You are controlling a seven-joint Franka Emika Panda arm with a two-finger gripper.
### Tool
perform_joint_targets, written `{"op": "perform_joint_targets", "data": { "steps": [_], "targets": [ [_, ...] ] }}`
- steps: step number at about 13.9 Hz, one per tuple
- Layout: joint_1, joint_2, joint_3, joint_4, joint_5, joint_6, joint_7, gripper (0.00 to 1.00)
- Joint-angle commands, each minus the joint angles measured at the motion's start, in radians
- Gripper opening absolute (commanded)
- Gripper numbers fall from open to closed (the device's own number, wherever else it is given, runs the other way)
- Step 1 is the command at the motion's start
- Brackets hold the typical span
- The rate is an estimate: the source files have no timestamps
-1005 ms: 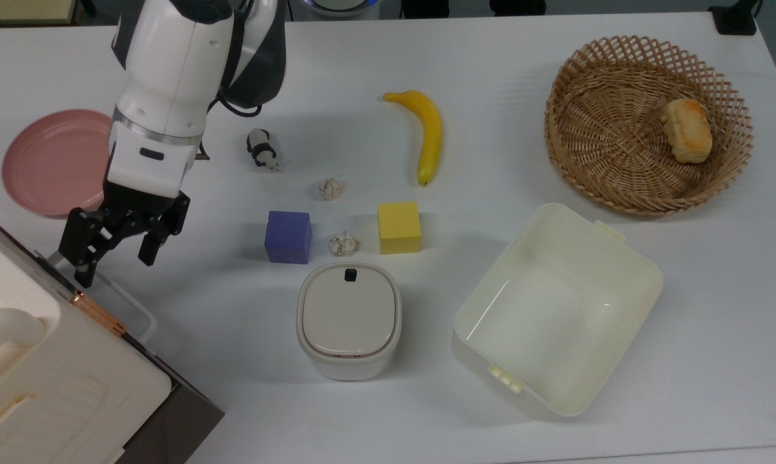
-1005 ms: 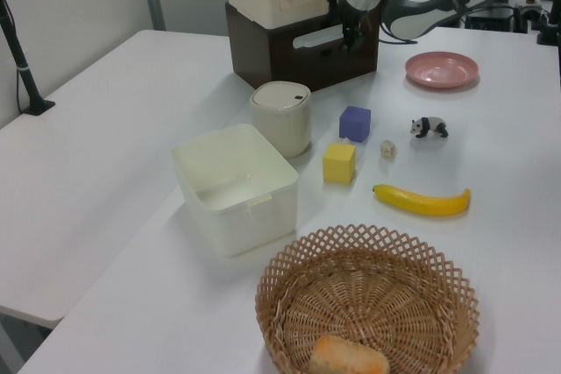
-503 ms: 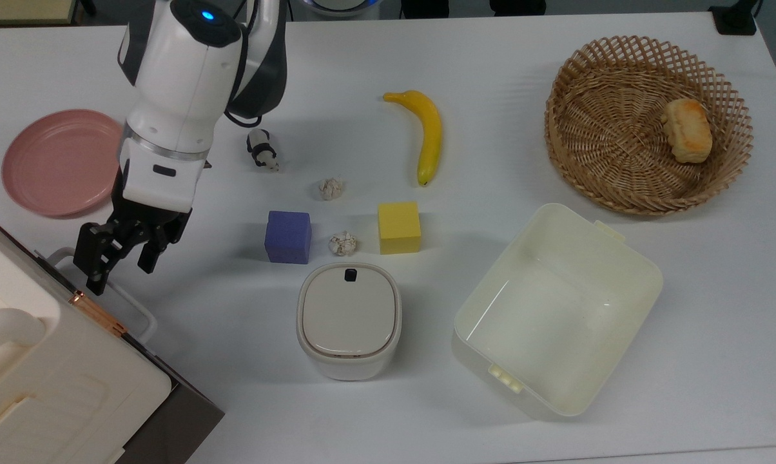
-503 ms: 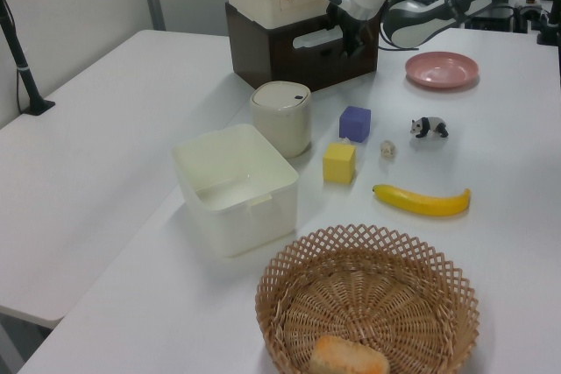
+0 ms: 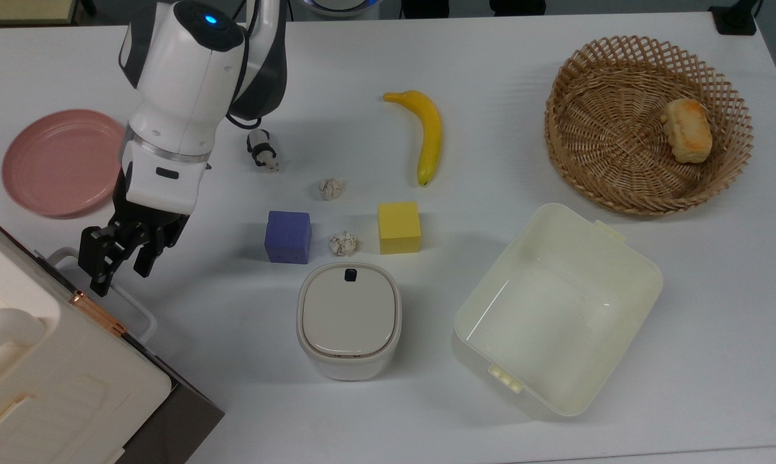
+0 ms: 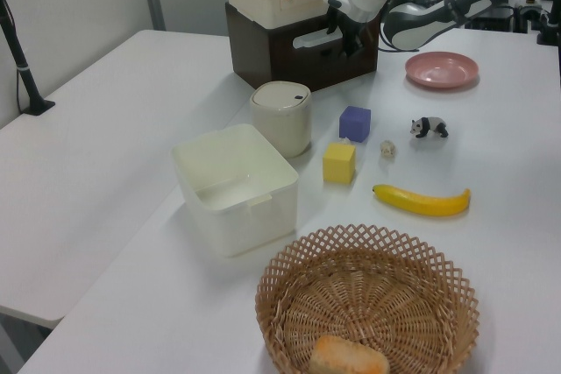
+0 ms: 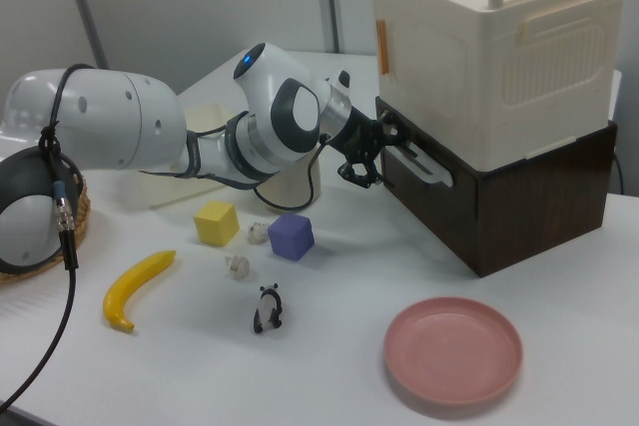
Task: Open the drawer
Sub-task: 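Lower the gripper onto the white drawer handle and close on it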
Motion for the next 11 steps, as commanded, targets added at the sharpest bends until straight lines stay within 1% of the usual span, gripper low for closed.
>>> {"op": "perform_joint_targets", "data": {
  "steps": [1, 2, 3, 4, 5, 6, 8, 9, 10, 11],
  "targets": [
    [0.002, -0.004, -0.004, -0.005, -0.021, 0.033, -0.012, 0.60],
    [0.002, -0.004, -0.004, -0.005, -0.023, 0.033, -0.011, 0.56],
    [0.002, -0.003, -0.004, -0.003, -0.023, 0.033, -0.011, 0.54],
    [0.002, -0.001, -0.004, -0.003, -0.024, 0.033, -0.011, 0.49],
    [0.002, 0.009, -0.004, -0.002, -0.024, 0.033, -0.011, 0.48],
    [0.002, 0.016, -0.004, 0.000, -0.026, 0.035, -0.011, 0.43],
    [0.002, 0.017, -0.003, 0.007, -0.026, 0.050, -0.011, 0.38],
    [0.002, 0.017, -0.003, 0.007, -0.026, 0.050, -0.011, 0.38],
    [0.002, 0.017, -0.003, 0.007, -0.024, 0.053, -0.011, 0.33],
    [0.002, 0.017, -0.004, 0.007, -0.024, 0.053, -0.011, 0.31]
  ]
}}
